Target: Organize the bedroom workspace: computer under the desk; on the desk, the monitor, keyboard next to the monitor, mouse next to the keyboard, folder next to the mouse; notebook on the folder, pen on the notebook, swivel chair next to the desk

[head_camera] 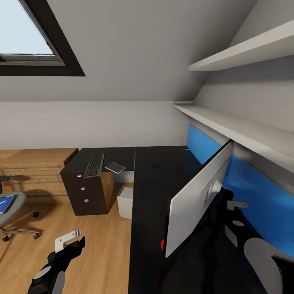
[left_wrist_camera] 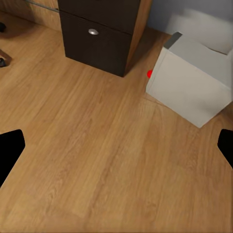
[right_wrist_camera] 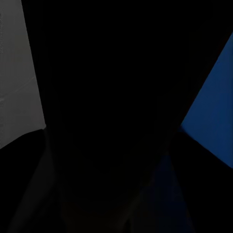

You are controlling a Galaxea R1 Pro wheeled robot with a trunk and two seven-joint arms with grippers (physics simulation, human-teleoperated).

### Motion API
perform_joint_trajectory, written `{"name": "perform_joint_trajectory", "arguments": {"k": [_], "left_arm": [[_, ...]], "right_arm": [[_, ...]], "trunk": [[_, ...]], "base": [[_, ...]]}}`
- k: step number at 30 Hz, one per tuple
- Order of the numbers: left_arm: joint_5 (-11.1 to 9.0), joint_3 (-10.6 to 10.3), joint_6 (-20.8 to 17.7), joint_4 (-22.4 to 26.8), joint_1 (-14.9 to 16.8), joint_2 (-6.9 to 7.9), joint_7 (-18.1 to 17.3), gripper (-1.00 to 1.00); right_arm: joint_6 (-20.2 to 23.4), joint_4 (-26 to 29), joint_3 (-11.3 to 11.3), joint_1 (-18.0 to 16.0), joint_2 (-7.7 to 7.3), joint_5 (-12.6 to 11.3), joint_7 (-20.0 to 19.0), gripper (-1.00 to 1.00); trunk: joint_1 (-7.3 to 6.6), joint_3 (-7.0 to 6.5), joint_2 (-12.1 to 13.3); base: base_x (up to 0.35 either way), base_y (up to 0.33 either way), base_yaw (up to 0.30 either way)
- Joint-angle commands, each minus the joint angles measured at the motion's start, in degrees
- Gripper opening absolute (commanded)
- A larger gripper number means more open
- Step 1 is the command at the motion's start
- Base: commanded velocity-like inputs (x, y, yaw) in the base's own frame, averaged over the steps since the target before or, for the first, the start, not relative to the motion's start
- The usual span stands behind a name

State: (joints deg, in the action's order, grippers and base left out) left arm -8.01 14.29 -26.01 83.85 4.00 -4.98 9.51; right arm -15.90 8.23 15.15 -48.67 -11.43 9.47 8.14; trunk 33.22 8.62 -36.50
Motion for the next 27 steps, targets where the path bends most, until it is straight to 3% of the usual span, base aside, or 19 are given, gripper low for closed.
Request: {"name": "perform_joint_trajectory", "arguments": {"k": [1,23,24,27], "left_arm": [[-0.61,0.03,-0.27,0.09,0.05,-0.03,0.34,1.00],[-0.64,0.03,-0.34,0.09,0.06,-0.12,0.27,1.00],[-0.64,0.03,-0.35,0.09,0.05,-0.12,0.27,1.00],[-0.63,0.09,-0.35,0.10,0.05,-0.08,0.25,1.00]], "right_arm": [[-0.27,-0.41,0.49,-0.02,0.00,-0.15,2.16,-1.00],[-0.35,-0.50,0.58,-0.02,0.01,1.60,2.16,-1.00],[-0.36,-0.50,0.58,-0.02,0.02,1.60,2.16,1.00],[-0.36,-0.56,0.58,-0.02,0.01,1.61,2.16,1.00]], "trunk": [[0.03,0.12,-0.05],[0.03,0.12,-0.05],[0.03,0.12,-0.05],[0.03,0.12,-0.05]], "base": [[0.000,-0.017,0.000],[0.000,-0.031,0.000],[0.000,0.000,0.000],[0.000,0.000,0.000]]}}
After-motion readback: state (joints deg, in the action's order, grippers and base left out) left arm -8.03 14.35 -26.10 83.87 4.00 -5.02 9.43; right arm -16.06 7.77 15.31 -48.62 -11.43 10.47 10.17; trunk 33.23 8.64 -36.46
